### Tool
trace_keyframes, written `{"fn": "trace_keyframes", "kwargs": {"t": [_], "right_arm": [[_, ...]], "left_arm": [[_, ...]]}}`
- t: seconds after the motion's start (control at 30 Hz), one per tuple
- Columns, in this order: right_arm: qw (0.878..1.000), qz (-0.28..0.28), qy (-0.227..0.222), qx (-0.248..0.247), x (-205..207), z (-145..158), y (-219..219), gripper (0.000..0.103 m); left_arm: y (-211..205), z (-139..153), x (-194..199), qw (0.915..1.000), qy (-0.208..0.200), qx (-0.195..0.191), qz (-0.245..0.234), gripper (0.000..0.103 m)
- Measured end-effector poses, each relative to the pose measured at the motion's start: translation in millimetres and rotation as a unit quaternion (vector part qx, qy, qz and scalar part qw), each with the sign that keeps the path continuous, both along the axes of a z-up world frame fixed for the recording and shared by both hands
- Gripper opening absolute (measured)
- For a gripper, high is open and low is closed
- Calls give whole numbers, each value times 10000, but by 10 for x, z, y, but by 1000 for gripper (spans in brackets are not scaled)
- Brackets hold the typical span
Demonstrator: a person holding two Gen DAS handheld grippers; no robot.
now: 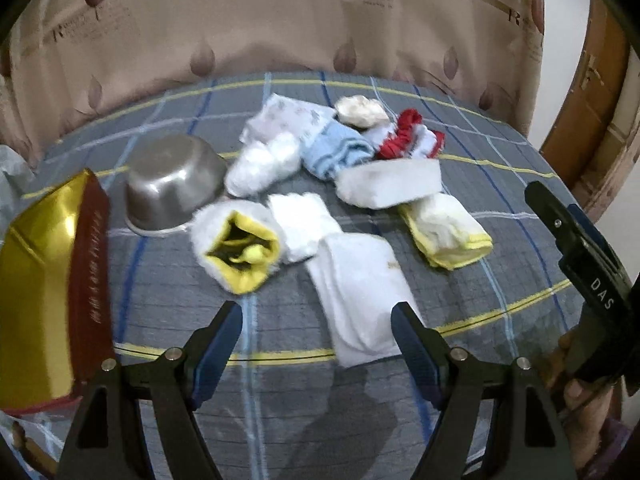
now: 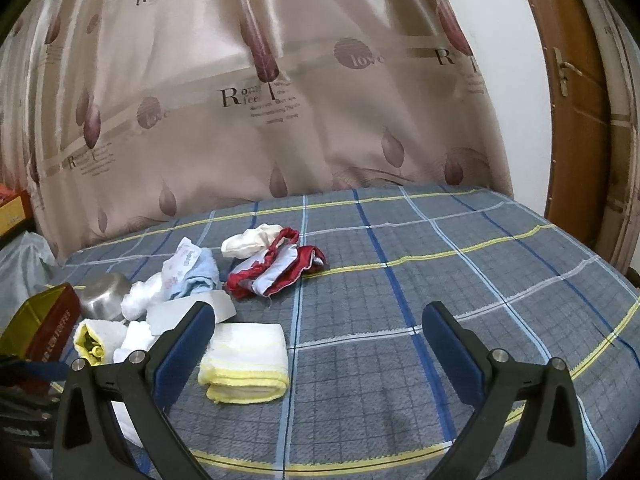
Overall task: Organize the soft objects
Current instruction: 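Grasp the white folded towel with the left tool while the right tool grasps a white cloth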
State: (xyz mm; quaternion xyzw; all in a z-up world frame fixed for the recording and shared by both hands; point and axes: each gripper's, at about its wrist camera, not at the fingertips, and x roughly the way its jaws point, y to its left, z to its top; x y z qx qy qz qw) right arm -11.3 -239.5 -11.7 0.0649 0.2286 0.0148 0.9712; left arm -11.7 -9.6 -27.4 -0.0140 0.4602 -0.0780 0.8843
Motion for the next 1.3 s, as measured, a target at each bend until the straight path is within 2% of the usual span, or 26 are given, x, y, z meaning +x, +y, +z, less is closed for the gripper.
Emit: {"fn": "trace_keyframes", "kwargs": {"t": [0.3,0.4,0.43,0.47,0.5,0.53,0.6,0.7,0.83,0.97,1.1,1.17,1.23,1.3], "right_arm": [[9998,84,-35,180,1,-12,-43,103],[9997,112,-19,226,24,-18,-46,103],[9996,117,-4,244,36,-21,-48,103],[9996,125,12,264,50,-24,-50,103],[9995,129,29,280,64,-28,-51,103],[9995,127,40,290,69,-30,-52,103],[9993,135,48,332,27,-39,-85,103],[9993,135,55,351,29,-44,-90,103],[9990,158,60,405,21,-50,-109,103],[9979,471,252,361,12,-61,-87,103],[9925,1122,484,42,20,-45,86,103],[9849,1563,664,-341,79,-56,259,103],[9726,1901,688,-1147,91,-76,493,103],[9537,2225,433,-1976,60,-55,695,101]], "left_arm": [[-96,-161,169,9986,386,-352,-30,79],[-85,-191,199,9970,406,-655,6,78],[-83,-189,197,9966,353,-748,-4,74],[-95,-188,198,9967,305,-757,-7,47],[-120,-213,219,9965,405,-732,-78,32],[-135,-231,229,9962,488,-706,-115,31],[-164,-200,201,9975,364,-595,-110,24],[-237,-131,88,9990,155,-373,-165,22],[-164,68,-103,9980,-122,-609,-117,22],[-27,338,-341,9960,-422,-787,-24,22],[166,536,-540,9937,-553,-958,153,22],[243,611,-617,9931,-576,-1001,192,22],[322,679,-689,9932,-644,-933,272,23],[432,741,-748,9929,-697,-900,349,23]]}}
